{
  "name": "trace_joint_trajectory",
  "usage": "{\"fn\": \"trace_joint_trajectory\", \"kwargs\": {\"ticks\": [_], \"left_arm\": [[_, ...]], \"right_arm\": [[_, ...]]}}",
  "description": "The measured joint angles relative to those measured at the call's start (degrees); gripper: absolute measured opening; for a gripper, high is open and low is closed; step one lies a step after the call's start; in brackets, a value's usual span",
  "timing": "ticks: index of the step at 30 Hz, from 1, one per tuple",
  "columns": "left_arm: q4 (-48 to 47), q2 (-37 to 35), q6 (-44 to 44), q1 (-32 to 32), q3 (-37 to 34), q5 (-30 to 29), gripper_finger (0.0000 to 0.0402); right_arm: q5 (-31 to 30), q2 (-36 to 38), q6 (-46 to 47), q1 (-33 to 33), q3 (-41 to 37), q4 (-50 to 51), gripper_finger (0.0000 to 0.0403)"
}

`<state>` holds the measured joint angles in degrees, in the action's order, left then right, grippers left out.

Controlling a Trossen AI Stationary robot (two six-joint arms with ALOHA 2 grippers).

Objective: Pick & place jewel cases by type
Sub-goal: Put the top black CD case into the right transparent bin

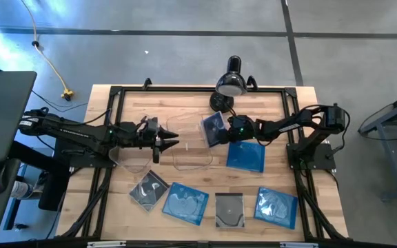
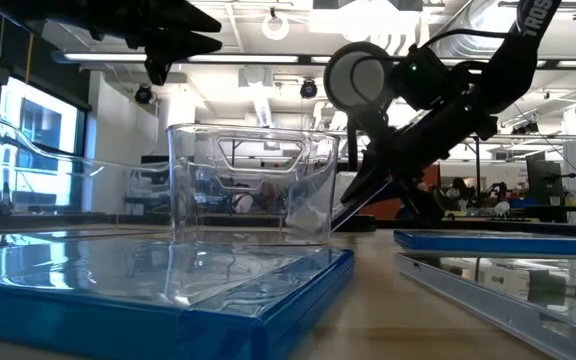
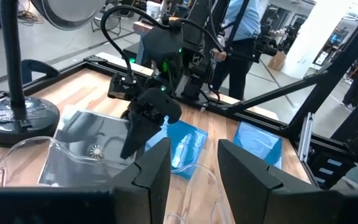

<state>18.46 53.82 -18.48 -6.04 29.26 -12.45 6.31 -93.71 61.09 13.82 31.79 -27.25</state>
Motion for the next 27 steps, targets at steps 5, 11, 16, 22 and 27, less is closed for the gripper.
{"fn": "trace_joint_trajectory", "kwargs": {"ticks": [5, 11, 16, 22, 27], "left_arm": [[-0.4, 0.0, 0.0, 0.0, 0.0, 0.0, 0.0131], [-0.7, 0.0, 0.0, 0.0, 0.0, 0.0, 0.0131], [-0.7, 0.0, 0.0, 0.0, 0.0, 0.0, 0.0131], [-0.7, 0.0, 0.0, 0.0, 0.0, 0.0, 0.0131], [-0.7, 0.0, 0.0, 0.0, 0.0, 0.0, 0.0131]], "right_arm": [[-0.4, 2.4, -0.3, -0.1, -0.1, 2.4, 0.0021], [-3.4, 8.1, -0.7, -2.1, -0.1, 9.0, 0.0015], [-6.4, 13.6, -0.2, -4.7, -0.1, 14.3, 0.0015], [-10.3, 20.3, 1.2, -7.8, -0.1, 17.2, 0.0015], [-12.2, 23.9, 3.3, -10.2, -0.1, 16.8, 0.0014]]}}
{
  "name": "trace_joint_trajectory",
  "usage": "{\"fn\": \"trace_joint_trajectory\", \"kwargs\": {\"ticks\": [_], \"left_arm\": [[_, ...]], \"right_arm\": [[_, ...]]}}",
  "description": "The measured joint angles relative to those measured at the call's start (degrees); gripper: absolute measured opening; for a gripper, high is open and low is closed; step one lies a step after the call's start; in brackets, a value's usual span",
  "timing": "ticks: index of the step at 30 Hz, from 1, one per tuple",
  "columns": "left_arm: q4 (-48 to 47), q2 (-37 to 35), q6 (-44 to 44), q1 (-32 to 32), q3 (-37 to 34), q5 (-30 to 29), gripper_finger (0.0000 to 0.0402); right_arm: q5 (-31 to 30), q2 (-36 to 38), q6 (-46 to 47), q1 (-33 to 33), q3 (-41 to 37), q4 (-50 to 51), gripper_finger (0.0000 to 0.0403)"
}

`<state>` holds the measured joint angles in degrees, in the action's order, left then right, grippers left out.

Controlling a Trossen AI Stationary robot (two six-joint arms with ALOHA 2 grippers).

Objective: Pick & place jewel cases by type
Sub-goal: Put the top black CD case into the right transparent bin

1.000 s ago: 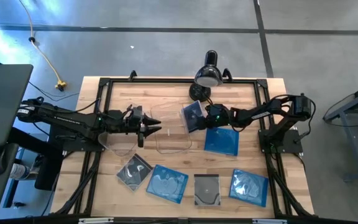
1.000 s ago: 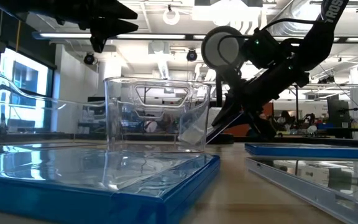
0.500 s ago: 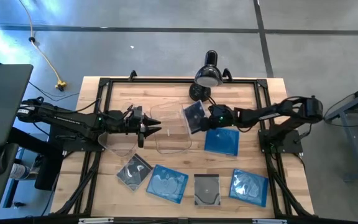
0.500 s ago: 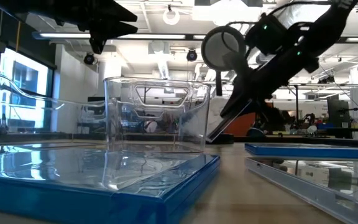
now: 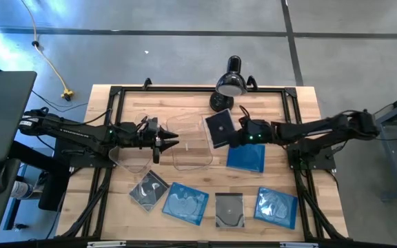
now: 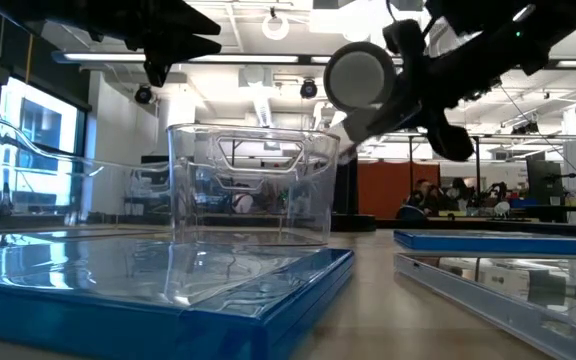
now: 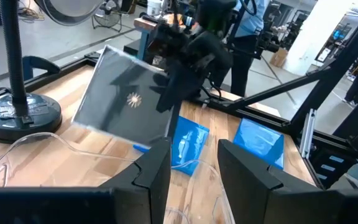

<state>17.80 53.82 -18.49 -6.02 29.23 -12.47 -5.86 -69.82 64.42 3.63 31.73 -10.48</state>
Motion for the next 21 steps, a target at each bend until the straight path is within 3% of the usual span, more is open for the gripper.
{"fn": "trace_joint_trajectory", "kwargs": {"ticks": [9, 21], "left_arm": [[0.1, 0.0, 0.0, 0.0, 0.0, -0.4, 0.0131], [0.0, 0.0, -3.0, 0.0, 0.0, -0.4, 0.0131]], "right_arm": [[-0.2, -2.9, -1.2, -2.6, 5.8, -1.7, 0.0014], [3.3, -20.2, -0.7, -2.3, 23.3, 5.0, 0.0014]]}}
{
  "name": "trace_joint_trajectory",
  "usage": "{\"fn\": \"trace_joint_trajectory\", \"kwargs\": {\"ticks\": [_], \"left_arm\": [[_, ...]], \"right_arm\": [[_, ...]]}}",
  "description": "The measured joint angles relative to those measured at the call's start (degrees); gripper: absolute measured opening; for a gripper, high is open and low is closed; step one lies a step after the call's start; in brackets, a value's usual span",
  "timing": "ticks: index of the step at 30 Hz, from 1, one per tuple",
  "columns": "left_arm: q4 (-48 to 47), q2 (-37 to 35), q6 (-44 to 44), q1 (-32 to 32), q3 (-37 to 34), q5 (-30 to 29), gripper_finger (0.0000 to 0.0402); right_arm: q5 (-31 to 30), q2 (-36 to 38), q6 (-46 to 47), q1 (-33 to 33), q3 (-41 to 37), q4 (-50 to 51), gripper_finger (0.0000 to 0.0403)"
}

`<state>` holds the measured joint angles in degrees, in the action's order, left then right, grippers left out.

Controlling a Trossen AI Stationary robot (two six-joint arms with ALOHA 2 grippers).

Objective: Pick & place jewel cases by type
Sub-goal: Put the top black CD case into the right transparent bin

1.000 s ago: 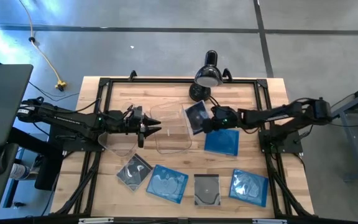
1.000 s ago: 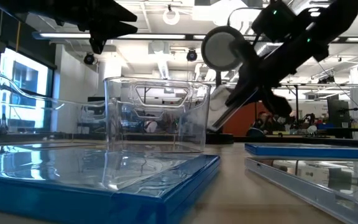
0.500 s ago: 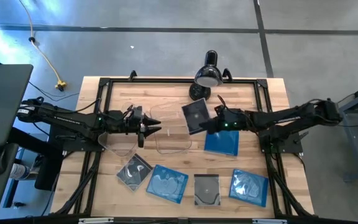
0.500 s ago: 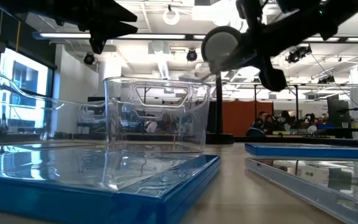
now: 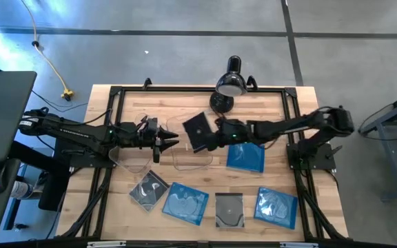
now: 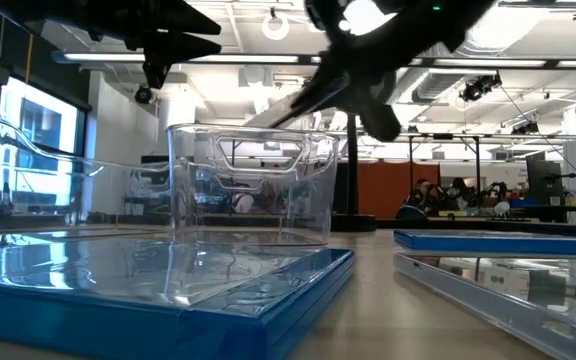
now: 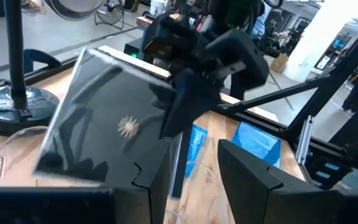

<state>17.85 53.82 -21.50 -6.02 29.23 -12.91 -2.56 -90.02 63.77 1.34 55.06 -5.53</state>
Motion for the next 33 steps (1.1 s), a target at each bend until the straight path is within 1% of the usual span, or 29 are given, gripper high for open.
{"fn": "trace_joint_trajectory", "kwargs": {"ticks": [5, 9, 16, 21, 29, 33], "left_arm": [[-0.1, 0.0, 0.0, 0.0, 0.0, 0.0, 0.0131], [-1.3, 0.0, -0.9, 0.0, 0.0, 0.0, 0.0131], [-1.8, 0.0, -1.3, 0.0, 0.0, 0.0, 0.0131], [-1.8, 0.0, -1.3, 0.0, 0.0, -0.2, 0.0131], [-1.8, 0.0, -1.3, 0.0, 0.0, -0.3, 0.0131], [-1.7, 0.0, -1.3, 0.0, 0.0, -0.3, 0.0131]], "right_arm": [[1.5, -5.7, 0.2, 0.0, 6.8, 1.6, 0.0014], [1.4, -8.3, 0.6, 0.0, 10.5, 7.4, 0.0014], [0.9, -9.7, 4.6, 0.7, 11.0, 8.1, 0.0014], [1.5, -11.1, 4.7, 0.7, 10.8, 8.3, 0.0015], [2.0, -12.5, 4.3, 0.7, 10.8, 7.9, 0.0059], [2.2, -12.5, 4.2, 0.7, 10.8, 7.7, 0.0067]]}}
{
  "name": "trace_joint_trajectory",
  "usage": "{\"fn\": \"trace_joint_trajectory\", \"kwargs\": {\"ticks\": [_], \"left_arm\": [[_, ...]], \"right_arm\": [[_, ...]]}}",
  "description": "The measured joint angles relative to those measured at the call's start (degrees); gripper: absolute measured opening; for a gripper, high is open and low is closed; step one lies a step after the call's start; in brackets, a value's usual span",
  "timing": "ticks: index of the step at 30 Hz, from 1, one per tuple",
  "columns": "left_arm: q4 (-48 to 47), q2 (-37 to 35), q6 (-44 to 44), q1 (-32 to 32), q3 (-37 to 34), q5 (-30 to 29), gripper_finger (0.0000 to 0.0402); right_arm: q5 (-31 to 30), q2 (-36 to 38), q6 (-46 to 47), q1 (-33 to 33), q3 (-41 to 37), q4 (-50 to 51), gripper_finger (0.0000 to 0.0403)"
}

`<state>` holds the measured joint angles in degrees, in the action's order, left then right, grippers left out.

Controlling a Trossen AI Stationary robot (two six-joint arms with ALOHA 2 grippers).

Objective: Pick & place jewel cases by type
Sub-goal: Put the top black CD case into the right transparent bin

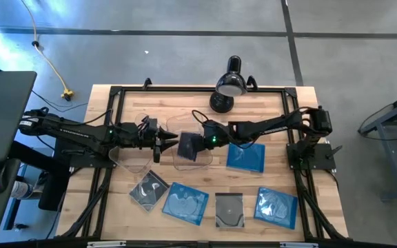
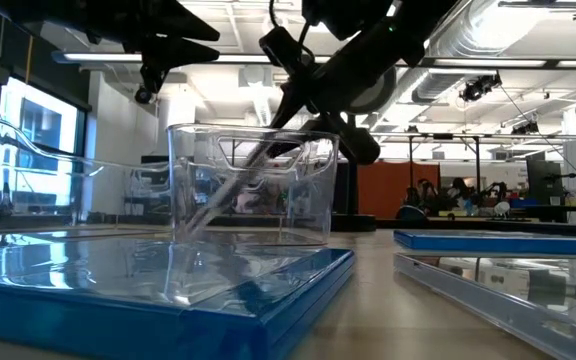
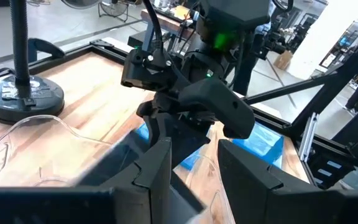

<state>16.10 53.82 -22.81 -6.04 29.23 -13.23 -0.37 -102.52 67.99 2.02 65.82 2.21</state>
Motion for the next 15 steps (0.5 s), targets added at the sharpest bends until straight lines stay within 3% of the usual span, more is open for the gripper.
{"fn": "trace_joint_trajectory", "kwargs": {"ticks": [15], "left_arm": [[0.1, 0.0, 0.0, 0.0, 0.0, 0.0, 0.0131]], "right_arm": [[1.3, 0.0, -2.4, 0.6, 0.0, 1.2, 0.0055]]}}
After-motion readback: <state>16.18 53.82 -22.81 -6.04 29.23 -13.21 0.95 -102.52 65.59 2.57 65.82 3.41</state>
